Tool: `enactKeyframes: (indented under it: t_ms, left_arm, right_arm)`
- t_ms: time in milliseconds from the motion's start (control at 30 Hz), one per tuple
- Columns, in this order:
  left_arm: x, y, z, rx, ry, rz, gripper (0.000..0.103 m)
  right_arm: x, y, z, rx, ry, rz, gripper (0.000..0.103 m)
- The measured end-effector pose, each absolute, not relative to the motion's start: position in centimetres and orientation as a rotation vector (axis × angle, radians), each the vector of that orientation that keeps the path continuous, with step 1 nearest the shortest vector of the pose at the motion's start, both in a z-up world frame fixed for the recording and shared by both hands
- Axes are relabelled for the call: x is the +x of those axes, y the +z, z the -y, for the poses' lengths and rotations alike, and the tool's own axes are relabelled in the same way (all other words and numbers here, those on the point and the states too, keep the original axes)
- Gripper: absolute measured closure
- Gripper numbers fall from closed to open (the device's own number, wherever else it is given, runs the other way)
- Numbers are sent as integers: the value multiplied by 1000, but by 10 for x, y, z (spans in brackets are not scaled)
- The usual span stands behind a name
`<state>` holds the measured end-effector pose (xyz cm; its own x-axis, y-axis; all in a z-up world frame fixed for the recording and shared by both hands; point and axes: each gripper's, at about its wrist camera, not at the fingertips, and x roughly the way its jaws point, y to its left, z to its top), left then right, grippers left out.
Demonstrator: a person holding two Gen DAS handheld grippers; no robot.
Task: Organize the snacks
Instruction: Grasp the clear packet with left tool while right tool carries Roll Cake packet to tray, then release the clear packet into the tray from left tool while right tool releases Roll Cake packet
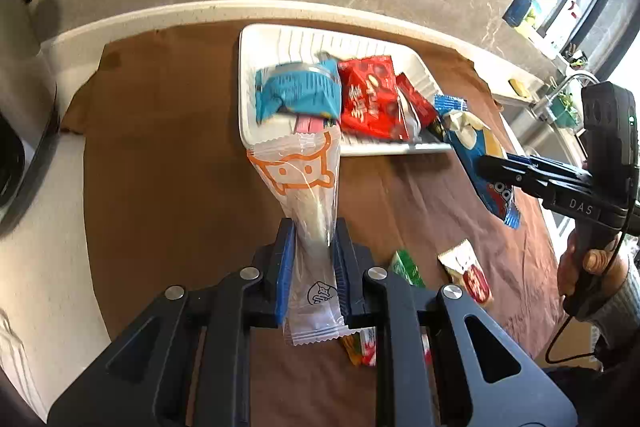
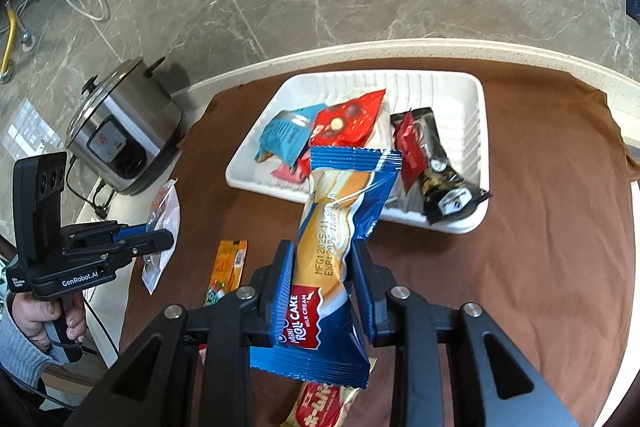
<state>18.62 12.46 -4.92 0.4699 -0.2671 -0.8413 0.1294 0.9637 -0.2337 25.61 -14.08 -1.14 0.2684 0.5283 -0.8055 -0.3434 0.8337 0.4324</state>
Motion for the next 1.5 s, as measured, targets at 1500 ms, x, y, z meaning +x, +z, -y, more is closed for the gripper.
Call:
enactKeyframes:
  t_ms: [1500]
  left_arm:
    - [361,-71,-109,-77,-267,-1054,86]
  right_arm:
    - [367,-62,159,236,459,-1166,71]
